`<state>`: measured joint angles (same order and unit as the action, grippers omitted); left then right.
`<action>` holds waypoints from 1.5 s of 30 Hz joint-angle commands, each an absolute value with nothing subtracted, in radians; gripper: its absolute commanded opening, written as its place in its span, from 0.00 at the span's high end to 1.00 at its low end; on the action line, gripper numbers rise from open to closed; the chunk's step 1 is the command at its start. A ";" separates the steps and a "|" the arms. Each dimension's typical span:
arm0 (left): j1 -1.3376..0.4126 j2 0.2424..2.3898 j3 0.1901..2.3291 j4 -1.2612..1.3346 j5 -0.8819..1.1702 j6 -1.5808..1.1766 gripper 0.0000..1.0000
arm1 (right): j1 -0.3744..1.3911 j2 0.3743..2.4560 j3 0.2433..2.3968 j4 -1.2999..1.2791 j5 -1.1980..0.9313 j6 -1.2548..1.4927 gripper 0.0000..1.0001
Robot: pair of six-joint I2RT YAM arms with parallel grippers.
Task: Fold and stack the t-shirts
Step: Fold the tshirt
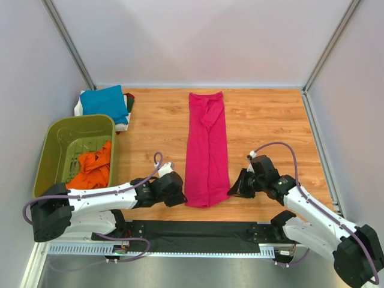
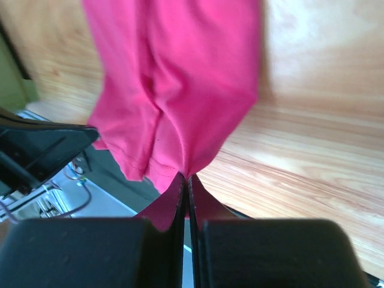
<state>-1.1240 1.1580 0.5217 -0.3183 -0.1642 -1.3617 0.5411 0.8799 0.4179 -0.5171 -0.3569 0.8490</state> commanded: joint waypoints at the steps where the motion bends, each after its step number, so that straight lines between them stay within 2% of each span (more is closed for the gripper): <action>1: -1.076 1.131 0.580 -0.368 -0.183 -1.301 1.00 | 0.545 0.871 0.514 -0.561 -0.314 0.859 1.00; 10: -0.908 1.132 0.797 -0.491 -0.195 -1.080 1.00 | 0.496 1.052 0.747 -0.568 -0.265 0.784 1.00; 16: -0.773 1.244 0.937 -0.480 -0.155 -0.931 1.00 | 0.446 1.232 0.948 -0.572 -0.236 0.683 1.00; 24: -0.655 1.433 1.104 -0.443 -0.078 -0.835 1.00 | 0.353 1.420 1.058 -0.497 -0.314 0.635 1.00; 31: -0.615 1.577 1.202 -0.420 -0.022 -0.805 1.00 | 0.318 1.548 1.106 -0.428 -0.347 0.638 1.00; 45: -0.571 1.730 1.331 -0.422 -0.011 -0.756 1.00 | 0.275 1.749 1.255 -0.399 -0.379 0.588 1.00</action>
